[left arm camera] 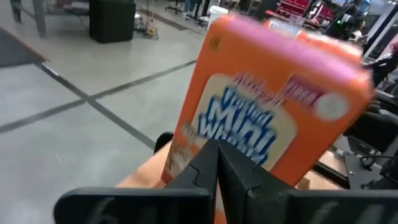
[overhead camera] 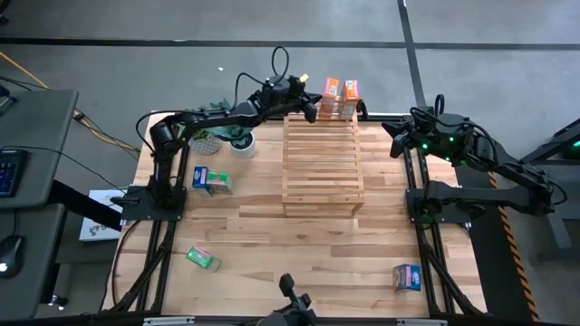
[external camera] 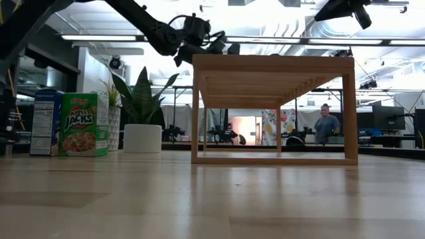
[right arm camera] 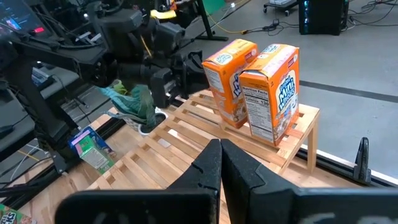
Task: Stack cereal on shelf
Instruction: Move the orange cereal box beside the other orange cereal box on the shelf
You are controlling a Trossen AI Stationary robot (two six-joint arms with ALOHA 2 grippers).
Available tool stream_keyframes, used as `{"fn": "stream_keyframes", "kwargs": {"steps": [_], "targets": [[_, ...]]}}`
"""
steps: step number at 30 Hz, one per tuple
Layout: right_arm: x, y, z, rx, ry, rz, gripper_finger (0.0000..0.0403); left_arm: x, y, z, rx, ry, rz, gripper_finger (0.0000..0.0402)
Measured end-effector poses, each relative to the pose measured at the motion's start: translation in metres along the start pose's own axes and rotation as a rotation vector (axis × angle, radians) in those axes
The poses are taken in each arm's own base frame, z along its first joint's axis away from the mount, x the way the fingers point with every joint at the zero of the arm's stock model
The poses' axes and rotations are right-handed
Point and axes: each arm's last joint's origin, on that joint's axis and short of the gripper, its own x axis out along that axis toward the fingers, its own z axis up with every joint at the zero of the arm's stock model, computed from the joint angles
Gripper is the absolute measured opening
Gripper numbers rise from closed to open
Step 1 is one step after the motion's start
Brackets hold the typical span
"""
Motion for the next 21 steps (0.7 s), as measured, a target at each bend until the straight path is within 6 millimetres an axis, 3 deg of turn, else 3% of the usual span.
{"fn": "stream_keyframes", "kwargs": {"steps": [5,21], "targets": [[0.0,0.0,0.0,-0.006,0.0,0.0,0.0,-0.008,0.002,0.013,-0.004,-0.025,0.005,0.0],[0.0,0.0,0.0,-0.006,0.0,0.0,0.0,-0.007,-0.014,0.001,-0.101,0.072,-0.048,0.0]]}}
